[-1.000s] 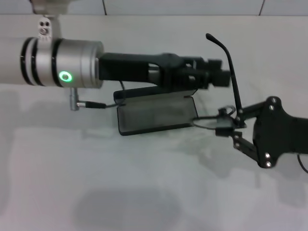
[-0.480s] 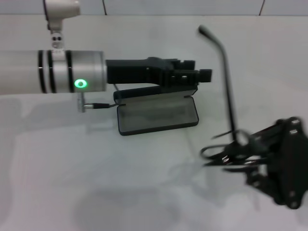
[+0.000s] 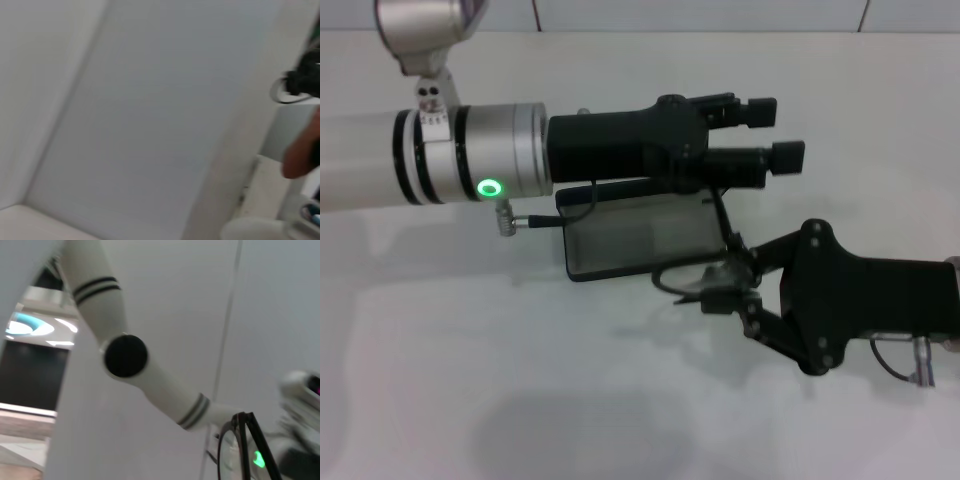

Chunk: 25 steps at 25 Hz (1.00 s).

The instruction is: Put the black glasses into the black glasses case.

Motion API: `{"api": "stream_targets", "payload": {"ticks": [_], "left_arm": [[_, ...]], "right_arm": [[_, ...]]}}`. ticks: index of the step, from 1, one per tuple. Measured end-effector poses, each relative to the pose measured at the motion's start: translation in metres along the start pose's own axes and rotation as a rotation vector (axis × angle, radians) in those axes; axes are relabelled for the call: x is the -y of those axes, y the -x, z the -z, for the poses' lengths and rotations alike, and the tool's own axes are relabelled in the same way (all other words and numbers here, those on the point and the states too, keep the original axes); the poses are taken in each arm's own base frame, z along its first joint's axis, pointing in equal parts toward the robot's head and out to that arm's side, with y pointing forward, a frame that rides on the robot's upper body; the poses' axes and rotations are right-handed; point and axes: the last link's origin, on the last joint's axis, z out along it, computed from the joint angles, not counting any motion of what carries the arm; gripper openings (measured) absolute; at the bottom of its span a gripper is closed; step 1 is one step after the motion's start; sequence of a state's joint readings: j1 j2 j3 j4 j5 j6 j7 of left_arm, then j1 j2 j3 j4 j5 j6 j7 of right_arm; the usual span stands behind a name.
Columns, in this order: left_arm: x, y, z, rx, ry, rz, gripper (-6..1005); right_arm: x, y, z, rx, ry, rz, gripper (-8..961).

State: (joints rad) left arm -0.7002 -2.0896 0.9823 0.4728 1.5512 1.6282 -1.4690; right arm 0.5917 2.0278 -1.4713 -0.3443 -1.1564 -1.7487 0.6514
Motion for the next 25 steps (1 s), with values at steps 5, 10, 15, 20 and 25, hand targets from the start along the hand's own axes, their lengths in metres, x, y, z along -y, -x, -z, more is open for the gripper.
{"api": "stream_targets", "payload": {"ticks": [5, 10, 15, 20, 25], "left_arm": [[-0.007, 0.002, -0.001, 0.026, 0.056, -0.033, 814], [-0.009, 0.004, -0.008, 0.069, 0.084, -0.041, 814], [0.0, -0.001, -0.003, 0.007, 0.005, -0.045, 814], [0.02, -0.011, 0.028, -0.139, -0.187, -0.054, 814], [0.024, -0.012, 0.044, -0.161, -0.24, -0.061, 814]], "right_arm": [[0.005, -0.005, 0.001, -0.032, -0.044, -0.005, 104], [0.009, -0.006, 0.001, -0.047, -0.061, -0.001, 103], [0.014, -0.015, 0.002, -0.107, -0.093, 0.009, 101], [0.025, -0.034, -0.007, -0.287, -0.115, 0.078, 97], [0.042, -0.049, -0.034, -0.52, -0.177, 0.17, 101]]}}
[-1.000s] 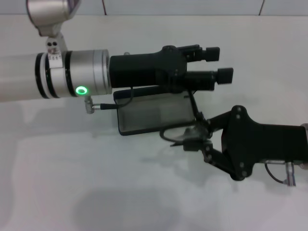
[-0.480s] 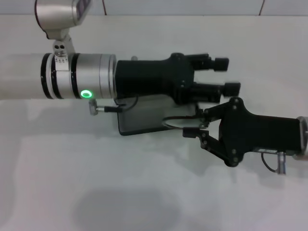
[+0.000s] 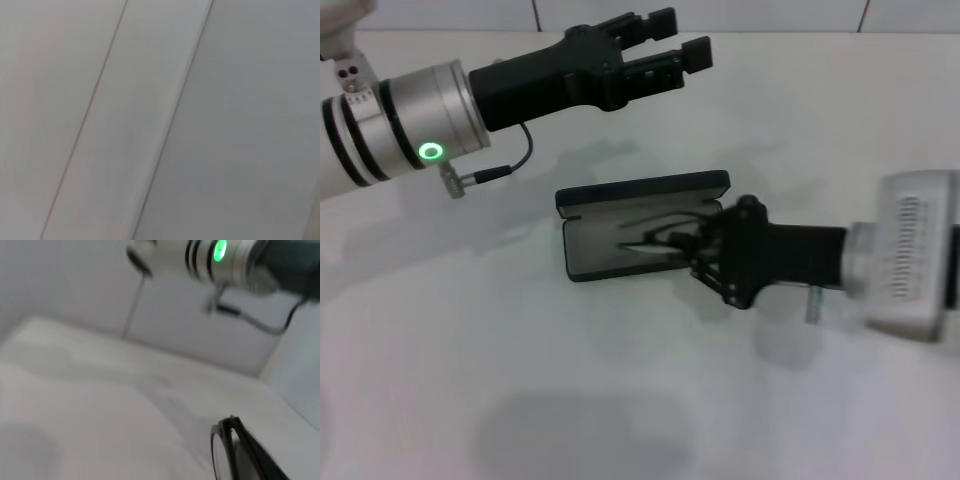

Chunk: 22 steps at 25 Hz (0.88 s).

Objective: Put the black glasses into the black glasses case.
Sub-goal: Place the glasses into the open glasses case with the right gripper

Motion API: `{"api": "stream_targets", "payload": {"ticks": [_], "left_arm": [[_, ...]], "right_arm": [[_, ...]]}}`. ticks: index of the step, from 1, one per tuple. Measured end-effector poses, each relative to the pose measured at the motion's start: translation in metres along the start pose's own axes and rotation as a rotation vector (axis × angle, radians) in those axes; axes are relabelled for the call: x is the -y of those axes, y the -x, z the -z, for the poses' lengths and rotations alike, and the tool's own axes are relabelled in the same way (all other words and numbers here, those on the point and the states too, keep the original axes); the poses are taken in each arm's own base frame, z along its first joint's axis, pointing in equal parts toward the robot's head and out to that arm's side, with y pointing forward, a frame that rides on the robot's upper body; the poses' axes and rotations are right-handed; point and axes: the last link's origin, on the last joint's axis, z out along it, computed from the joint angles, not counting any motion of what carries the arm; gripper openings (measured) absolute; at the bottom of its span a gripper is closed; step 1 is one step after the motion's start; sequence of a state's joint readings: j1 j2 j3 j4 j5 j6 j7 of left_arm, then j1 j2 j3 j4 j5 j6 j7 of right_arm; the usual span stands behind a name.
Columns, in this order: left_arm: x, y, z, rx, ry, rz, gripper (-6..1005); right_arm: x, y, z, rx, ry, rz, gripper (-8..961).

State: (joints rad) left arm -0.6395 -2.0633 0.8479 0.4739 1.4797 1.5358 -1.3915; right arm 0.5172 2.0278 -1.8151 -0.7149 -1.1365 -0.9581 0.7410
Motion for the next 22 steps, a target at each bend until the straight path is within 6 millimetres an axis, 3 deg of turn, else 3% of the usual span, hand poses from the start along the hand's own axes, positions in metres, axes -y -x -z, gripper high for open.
{"api": "stream_targets", "payload": {"ticks": [7, 17, 22], "left_arm": [[0.005, 0.002, 0.005, 0.009, -0.036, 0.0, 814], [0.004, 0.004, 0.005, 0.026, -0.032, 0.002, 814], [0.005, 0.006, 0.006, 0.036, -0.035, 0.006, 814]], "right_arm": [[-0.009, 0.016, -0.04, -0.183, -0.102, 0.152, 107], [-0.019, 0.02, -0.049, -0.227, -0.138, 0.158, 117], [-0.027, 0.022, -0.042, -0.199, -0.147, 0.101, 252]]}}
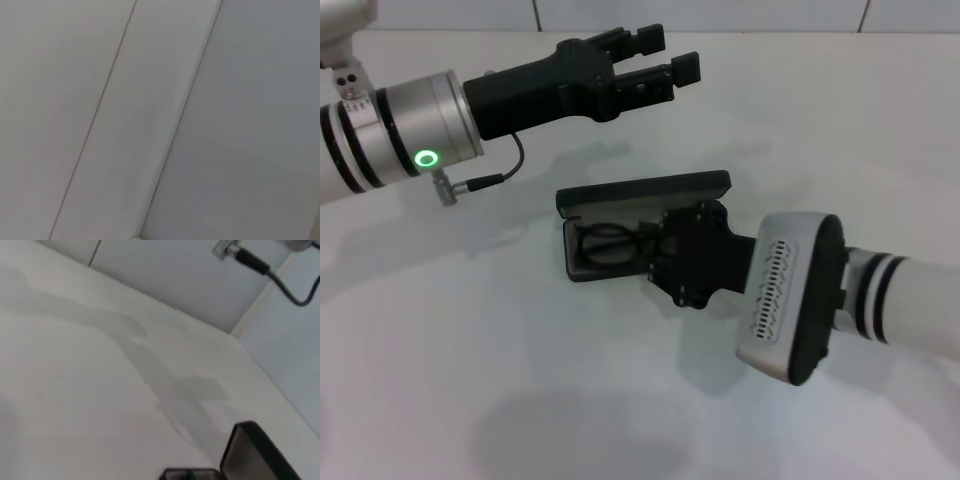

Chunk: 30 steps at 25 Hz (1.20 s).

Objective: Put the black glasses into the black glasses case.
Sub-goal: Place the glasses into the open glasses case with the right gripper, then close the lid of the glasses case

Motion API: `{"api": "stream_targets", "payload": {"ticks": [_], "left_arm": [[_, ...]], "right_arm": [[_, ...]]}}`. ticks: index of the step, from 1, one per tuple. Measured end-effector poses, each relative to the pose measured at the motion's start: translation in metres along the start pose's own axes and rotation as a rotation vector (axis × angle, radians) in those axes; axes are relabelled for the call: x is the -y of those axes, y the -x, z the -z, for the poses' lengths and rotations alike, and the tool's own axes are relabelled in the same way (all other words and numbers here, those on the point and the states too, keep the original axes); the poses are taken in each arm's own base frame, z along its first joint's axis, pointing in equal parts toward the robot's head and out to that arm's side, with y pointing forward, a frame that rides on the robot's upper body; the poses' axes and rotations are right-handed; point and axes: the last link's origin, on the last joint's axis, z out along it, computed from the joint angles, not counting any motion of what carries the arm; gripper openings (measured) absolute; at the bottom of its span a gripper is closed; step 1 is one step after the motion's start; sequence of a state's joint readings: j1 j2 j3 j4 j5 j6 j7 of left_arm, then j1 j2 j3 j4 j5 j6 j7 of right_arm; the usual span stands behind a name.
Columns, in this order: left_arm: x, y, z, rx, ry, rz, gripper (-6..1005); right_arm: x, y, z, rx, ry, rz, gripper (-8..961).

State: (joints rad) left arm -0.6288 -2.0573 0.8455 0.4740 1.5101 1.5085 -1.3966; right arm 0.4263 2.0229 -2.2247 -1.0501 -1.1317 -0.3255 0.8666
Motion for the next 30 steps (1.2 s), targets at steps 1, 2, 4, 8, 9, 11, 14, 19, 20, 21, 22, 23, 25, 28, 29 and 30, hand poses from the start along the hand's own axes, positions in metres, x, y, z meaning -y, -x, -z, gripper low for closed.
{"api": "stream_targets", "payload": {"ticks": [1, 2, 4, 8, 9, 11, 14, 19, 20, 21, 22, 23, 25, 28, 29, 30], "left_arm": [[0.001, 0.0, 0.001, 0.002, -0.005, 0.002, 814], [0.002, 0.001, 0.002, 0.004, -0.015, 0.005, 814], [0.006, 0.002, 0.004, 0.011, -0.04, 0.012, 814], [0.015, 0.006, 0.007, 0.062, -0.094, 0.039, 814], [0.019, 0.007, 0.005, 0.087, -0.113, 0.05, 814], [0.027, 0.011, -0.001, 0.157, -0.158, 0.09, 814], [0.037, 0.015, -0.006, 0.258, -0.216, 0.135, 814], [0.042, 0.023, -0.007, 0.349, -0.274, 0.119, 814], [0.042, 0.024, -0.008, 0.361, -0.281, 0.116, 814], [0.043, 0.026, -0.008, 0.375, -0.288, 0.115, 814], [0.043, 0.028, -0.009, 0.389, -0.295, 0.112, 814], [0.043, 0.03, -0.01, 0.402, -0.297, 0.109, 814], [0.042, 0.033, -0.011, 0.421, -0.296, 0.105, 814], [0.039, 0.037, -0.013, 0.45, -0.285, 0.096, 814], [0.038, 0.039, -0.014, 0.458, -0.28, 0.095, 814], [0.037, 0.04, -0.015, 0.466, -0.276, 0.095, 814]], "right_arm": [[-0.001, 0.001, 0.003, 0.012, 0.003, -0.012, 279], [-0.001, 0.001, 0.006, 0.028, 0.008, -0.029, 279], [0.0, 0.001, 0.016, 0.082, 0.043, -0.089, 280], [0.008, -0.009, 0.037, 0.145, 0.125, -0.2, 281], [0.01, -0.015, 0.047, 0.163, 0.173, -0.24, 281], [0.018, -0.025, 0.064, 0.191, 0.231, -0.313, 282], [0.03, -0.045, 0.094, 0.259, 0.272, -0.446, 282], [0.044, -0.065, 0.124, 0.348, 0.208, -0.6, 284], [0.044, -0.067, 0.126, 0.345, 0.195, -0.608, 284], [0.044, -0.069, 0.127, 0.341, 0.179, -0.616, 317], [0.043, -0.071, 0.127, 0.338, 0.17, -0.621, 350], [0.042, -0.072, 0.128, 0.335, 0.162, -0.624, 383], [0.042, -0.072, 0.127, 0.333, 0.157, -0.626, 449], [0.041, -0.073, 0.126, 0.328, 0.163, -0.628, 498], [0.04, -0.073, 0.125, 0.325, 0.165, -0.627, 514], [0.04, -0.073, 0.125, 0.321, 0.168, -0.625, 531]]}}
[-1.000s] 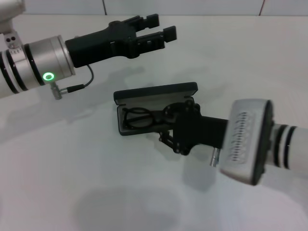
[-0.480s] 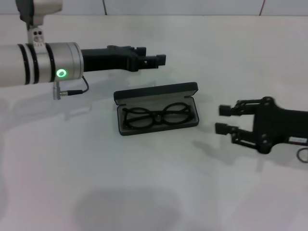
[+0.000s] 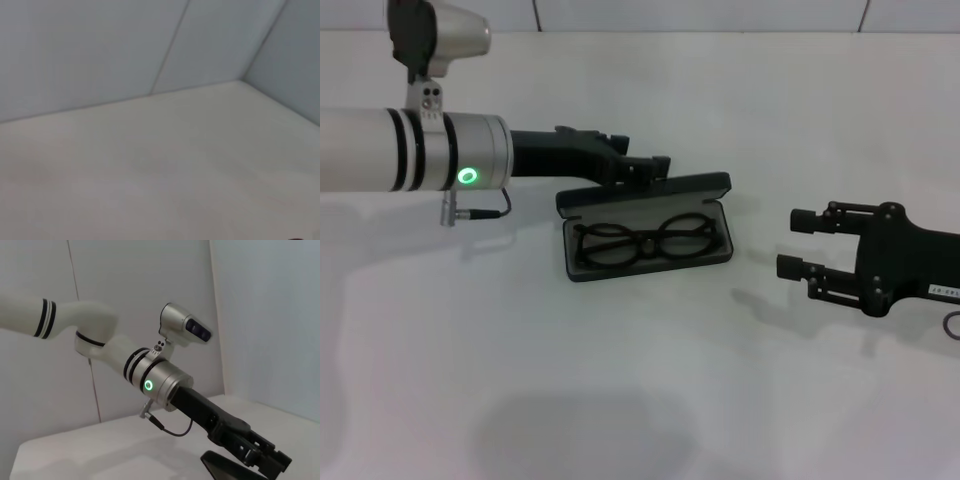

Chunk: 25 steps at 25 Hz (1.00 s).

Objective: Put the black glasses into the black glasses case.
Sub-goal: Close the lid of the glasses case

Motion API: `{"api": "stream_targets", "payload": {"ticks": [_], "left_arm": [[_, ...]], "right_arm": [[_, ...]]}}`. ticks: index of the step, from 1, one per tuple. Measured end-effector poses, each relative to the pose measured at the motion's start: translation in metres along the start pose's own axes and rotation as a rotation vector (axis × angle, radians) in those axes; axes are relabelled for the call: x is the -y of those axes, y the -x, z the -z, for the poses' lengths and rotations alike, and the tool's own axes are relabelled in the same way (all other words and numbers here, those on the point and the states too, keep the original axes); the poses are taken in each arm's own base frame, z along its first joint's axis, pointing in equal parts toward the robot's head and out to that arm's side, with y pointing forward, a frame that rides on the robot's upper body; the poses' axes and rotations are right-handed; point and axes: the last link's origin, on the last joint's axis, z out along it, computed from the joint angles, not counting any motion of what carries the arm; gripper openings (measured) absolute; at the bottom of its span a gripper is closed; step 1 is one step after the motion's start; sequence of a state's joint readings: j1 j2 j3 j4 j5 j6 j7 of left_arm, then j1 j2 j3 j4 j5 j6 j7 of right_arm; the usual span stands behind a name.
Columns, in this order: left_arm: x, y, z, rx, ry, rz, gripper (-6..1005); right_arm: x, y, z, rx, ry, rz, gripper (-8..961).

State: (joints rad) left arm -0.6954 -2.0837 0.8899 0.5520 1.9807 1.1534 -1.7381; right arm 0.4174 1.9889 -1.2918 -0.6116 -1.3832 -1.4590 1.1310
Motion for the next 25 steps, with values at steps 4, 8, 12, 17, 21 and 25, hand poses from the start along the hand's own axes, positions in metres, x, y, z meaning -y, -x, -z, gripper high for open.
{"api": "stream_targets", "payload": {"ticks": [4, 8, 12, 17, 21, 25], "left_arm": [[-0.002, 0.004, -0.001, 0.019, 0.005, -0.002, 814], [-0.003, 0.009, -0.002, 0.031, 0.01, -0.008, 814], [-0.006, 0.016, -0.003, 0.061, 0.018, -0.021, 814], [-0.006, 0.022, -0.002, 0.073, 0.02, -0.032, 814], [-0.006, 0.023, -0.002, 0.066, 0.019, -0.049, 814], [-0.007, 0.024, -0.002, 0.065, 0.021, -0.066, 814]], "right_arm": [[0.001, -0.001, -0.002, -0.014, -0.004, 0.004, 545], [0.003, -0.002, -0.003, -0.021, -0.017, 0.005, 544], [0.005, -0.003, -0.004, -0.028, -0.03, 0.005, 545], [0.007, -0.004, -0.006, -0.033, -0.046, 0.014, 546], [0.007, -0.003, -0.007, -0.031, -0.045, 0.025, 546], [0.006, -0.003, -0.01, -0.034, -0.036, 0.036, 547]]}}
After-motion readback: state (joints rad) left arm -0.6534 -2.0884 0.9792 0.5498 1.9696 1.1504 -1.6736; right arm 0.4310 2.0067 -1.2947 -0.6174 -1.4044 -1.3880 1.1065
